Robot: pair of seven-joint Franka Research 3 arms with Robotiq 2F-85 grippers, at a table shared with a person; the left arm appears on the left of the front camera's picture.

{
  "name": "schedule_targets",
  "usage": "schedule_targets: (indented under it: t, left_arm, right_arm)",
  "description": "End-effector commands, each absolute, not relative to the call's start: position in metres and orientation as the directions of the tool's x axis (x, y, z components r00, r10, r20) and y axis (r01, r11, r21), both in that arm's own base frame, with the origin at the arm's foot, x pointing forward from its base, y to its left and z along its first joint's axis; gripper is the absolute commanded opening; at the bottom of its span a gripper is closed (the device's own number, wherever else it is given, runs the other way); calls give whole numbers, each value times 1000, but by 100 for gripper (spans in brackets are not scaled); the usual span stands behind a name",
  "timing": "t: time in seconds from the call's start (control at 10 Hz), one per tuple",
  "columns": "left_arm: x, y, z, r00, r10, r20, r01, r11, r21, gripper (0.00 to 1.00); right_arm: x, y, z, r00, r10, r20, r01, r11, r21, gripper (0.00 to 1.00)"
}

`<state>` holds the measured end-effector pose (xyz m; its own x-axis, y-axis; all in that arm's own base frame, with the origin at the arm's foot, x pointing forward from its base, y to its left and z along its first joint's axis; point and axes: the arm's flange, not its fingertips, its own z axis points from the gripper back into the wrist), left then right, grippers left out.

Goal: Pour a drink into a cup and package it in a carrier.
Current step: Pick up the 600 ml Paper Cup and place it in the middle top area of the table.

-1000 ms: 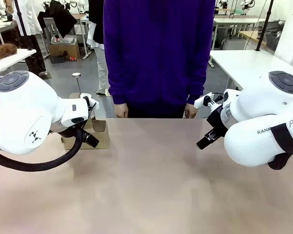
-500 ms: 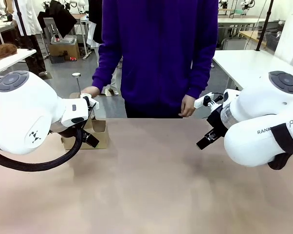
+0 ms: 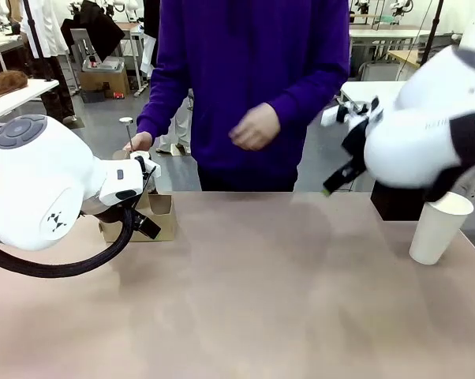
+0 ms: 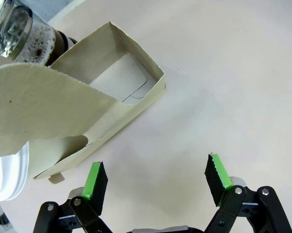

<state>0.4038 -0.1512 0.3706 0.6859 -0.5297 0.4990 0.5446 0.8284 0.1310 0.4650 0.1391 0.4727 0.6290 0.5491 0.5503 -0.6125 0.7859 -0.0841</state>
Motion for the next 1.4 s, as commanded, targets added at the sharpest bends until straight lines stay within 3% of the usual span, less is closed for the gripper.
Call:
schedule_targets:
  t: [0.0,0.3,0.6,0.9,1.0,1.1,1.3]
  left_arm:
    - [404,-151,371,686,-530,499,545,828,131,100]
    - [404,-151,371,686,-530,499,545,828,131,100]
    - [404,-151,371,686,-530,499,545,828,131,100]
    - [404,-151,371,686,-530,499,545,828,131,100]
    - [404,-151,371,686,-530,499,545,828,131,100]
    - [404,-151,371,686,-530,499,545,828,131,100]
    - [404,-151,371,686,-530,499,545,828,131,100]
  right_arm:
    - [496,56,505,576,548,606,-713,700,44,100]
    - [496,-74,520,462,455,762,-814,558,160,100]
    - [476,-175,462,407,267,873,-846,471,250,100]
    - [466,-208,394,334,147,931,-870,427,245,100]
    - [464,-207,389,300,108,948,-880,415,231,100]
    - [444,-207,394,369,146,918,-851,452,270,100]
    - [444,-207,394,369,146,918,-851,452,270,100]
